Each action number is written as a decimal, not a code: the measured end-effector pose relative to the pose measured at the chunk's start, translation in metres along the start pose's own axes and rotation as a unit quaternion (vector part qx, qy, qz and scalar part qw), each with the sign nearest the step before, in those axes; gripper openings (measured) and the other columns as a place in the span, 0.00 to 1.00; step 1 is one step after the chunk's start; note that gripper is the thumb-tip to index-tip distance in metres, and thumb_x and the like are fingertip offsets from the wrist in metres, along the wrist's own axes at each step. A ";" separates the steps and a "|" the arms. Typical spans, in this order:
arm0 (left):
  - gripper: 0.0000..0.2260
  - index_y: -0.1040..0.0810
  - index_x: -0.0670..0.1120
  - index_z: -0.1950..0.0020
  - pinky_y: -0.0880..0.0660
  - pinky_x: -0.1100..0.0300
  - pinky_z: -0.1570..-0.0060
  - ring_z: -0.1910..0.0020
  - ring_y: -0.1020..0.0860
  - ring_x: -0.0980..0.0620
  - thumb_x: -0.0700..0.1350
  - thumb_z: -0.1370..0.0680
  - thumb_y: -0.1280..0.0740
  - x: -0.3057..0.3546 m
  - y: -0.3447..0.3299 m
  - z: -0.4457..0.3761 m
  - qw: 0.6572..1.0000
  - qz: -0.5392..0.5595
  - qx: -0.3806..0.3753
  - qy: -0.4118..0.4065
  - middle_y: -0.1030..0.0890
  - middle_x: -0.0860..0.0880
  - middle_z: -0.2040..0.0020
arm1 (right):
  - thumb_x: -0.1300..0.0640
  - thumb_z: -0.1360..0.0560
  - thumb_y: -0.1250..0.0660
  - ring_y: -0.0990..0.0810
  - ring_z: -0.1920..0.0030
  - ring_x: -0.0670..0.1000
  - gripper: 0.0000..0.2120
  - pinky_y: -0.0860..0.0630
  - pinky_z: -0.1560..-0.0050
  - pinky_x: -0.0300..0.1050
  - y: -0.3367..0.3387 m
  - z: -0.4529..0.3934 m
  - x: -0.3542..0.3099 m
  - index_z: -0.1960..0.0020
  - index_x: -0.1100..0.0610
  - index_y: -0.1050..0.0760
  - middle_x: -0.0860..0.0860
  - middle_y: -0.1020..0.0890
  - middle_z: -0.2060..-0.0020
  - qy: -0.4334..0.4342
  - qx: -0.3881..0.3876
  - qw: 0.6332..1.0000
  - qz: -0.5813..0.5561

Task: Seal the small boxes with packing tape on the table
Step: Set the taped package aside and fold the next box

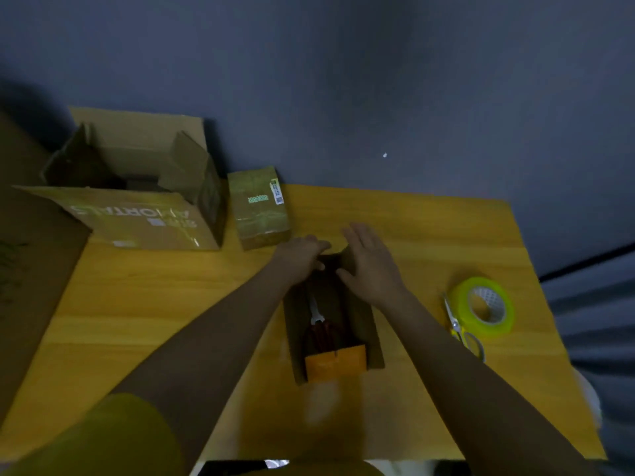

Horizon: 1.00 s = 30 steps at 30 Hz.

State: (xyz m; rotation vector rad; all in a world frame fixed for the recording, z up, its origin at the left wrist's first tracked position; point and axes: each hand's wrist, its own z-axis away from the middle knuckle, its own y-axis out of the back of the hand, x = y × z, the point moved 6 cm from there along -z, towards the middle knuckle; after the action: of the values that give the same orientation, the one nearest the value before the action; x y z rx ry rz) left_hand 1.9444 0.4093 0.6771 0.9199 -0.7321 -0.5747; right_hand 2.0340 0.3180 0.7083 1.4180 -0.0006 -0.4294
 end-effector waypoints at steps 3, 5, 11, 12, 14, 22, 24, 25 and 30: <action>0.25 0.34 0.47 0.27 0.29 0.52 0.39 0.33 0.29 0.44 0.49 0.22 0.32 -0.017 0.001 0.008 0.998 0.042 0.017 0.045 0.29 0.44 0.31 | 0.48 0.25 0.32 0.53 0.22 0.53 0.38 0.60 0.25 0.50 -0.002 -0.029 -0.012 0.22 0.54 0.47 0.52 0.47 0.22 0.099 0.008 0.993 0.059; 0.23 0.31 0.47 0.29 0.28 0.53 0.41 0.35 0.28 0.46 0.50 0.22 0.32 -0.025 0.002 0.013 0.996 0.051 0.036 0.062 0.26 0.46 0.32 | 0.49 0.25 0.31 0.39 0.26 0.53 0.30 0.53 0.26 0.49 -0.012 -0.044 -0.016 0.26 0.53 0.36 0.52 0.32 0.28 0.134 -0.047 0.987 0.077; 0.12 0.21 0.51 0.38 0.27 0.55 0.53 0.44 0.22 0.46 0.49 0.18 0.40 -0.018 -0.002 0.011 0.996 0.033 0.058 0.052 0.19 0.47 0.44 | 0.55 0.24 0.35 0.19 0.54 0.54 0.09 0.27 0.44 0.50 -0.027 -0.049 -0.017 0.52 0.54 0.17 0.51 0.16 0.57 0.157 -0.018 0.986 0.054; 0.13 0.21 0.52 0.38 0.28 0.56 0.54 0.45 0.22 0.46 0.50 0.18 0.41 -0.018 -0.003 0.010 0.996 0.025 0.069 0.047 0.19 0.48 0.44 | 0.54 0.25 0.36 0.18 0.57 0.53 0.09 0.27 0.41 0.52 -0.027 -0.046 -0.016 0.54 0.53 0.17 0.50 0.16 0.60 0.157 0.014 0.986 0.059; 0.13 0.21 0.54 0.38 0.29 0.58 0.55 0.45 0.22 0.47 0.51 0.18 0.43 -0.019 -0.005 0.009 0.996 0.010 0.079 0.037 0.19 0.48 0.44 | 0.52 0.26 0.40 0.18 0.63 0.49 0.14 0.25 0.43 0.51 -0.027 -0.038 -0.018 0.58 0.50 0.16 0.47 0.16 0.65 0.175 0.061 0.980 0.068; 0.15 0.24 0.52 0.37 0.26 0.53 0.50 0.45 0.23 0.45 0.49 0.23 0.34 -0.031 -0.021 0.007 0.999 0.029 0.031 0.003 0.19 0.48 0.45 | 0.55 0.32 0.26 0.17 0.57 0.52 0.17 0.21 0.55 0.43 -0.040 -0.018 -0.031 0.46 0.61 0.18 0.55 0.15 0.56 0.194 0.023 0.969 0.151; 0.25 0.28 0.51 0.31 0.30 0.50 0.41 0.39 0.26 0.45 0.52 0.27 0.29 -0.036 -0.028 0.007 0.999 0.037 -0.012 -0.022 0.22 0.49 0.39 | 0.50 0.20 0.40 0.29 0.31 0.57 0.27 0.26 0.40 0.47 -0.052 -0.006 -0.030 0.28 0.67 0.35 0.61 0.29 0.31 0.160 -0.081 0.969 0.171; 0.30 0.32 0.52 0.27 0.33 0.49 0.37 0.35 0.30 0.46 0.55 0.27 0.29 -0.038 -0.030 0.008 0.999 0.025 -0.033 -0.024 0.25 0.50 0.34 | 0.49 0.17 0.47 0.42 0.24 0.57 0.29 0.33 0.32 0.50 -0.058 0.000 -0.028 0.23 0.67 0.46 0.61 0.41 0.24 0.140 -0.135 0.966 0.172; 0.28 0.39 0.54 0.24 0.35 0.52 0.35 0.32 0.35 0.46 0.53 0.22 0.34 -0.034 -0.027 0.015 1.000 -0.002 -0.013 -0.008 0.31 0.52 0.28 | 0.56 0.18 0.44 0.41 0.27 0.58 0.24 0.32 0.36 0.50 -0.055 0.000 -0.030 0.25 0.64 0.42 0.58 0.42 0.25 0.097 -0.142 0.980 0.098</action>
State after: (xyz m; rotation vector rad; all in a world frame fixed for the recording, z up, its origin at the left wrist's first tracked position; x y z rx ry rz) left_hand 1.9081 0.4128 0.6495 0.8936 -0.7350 -0.5953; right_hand 1.9902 0.3219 0.6636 1.1602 0.0754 -0.1214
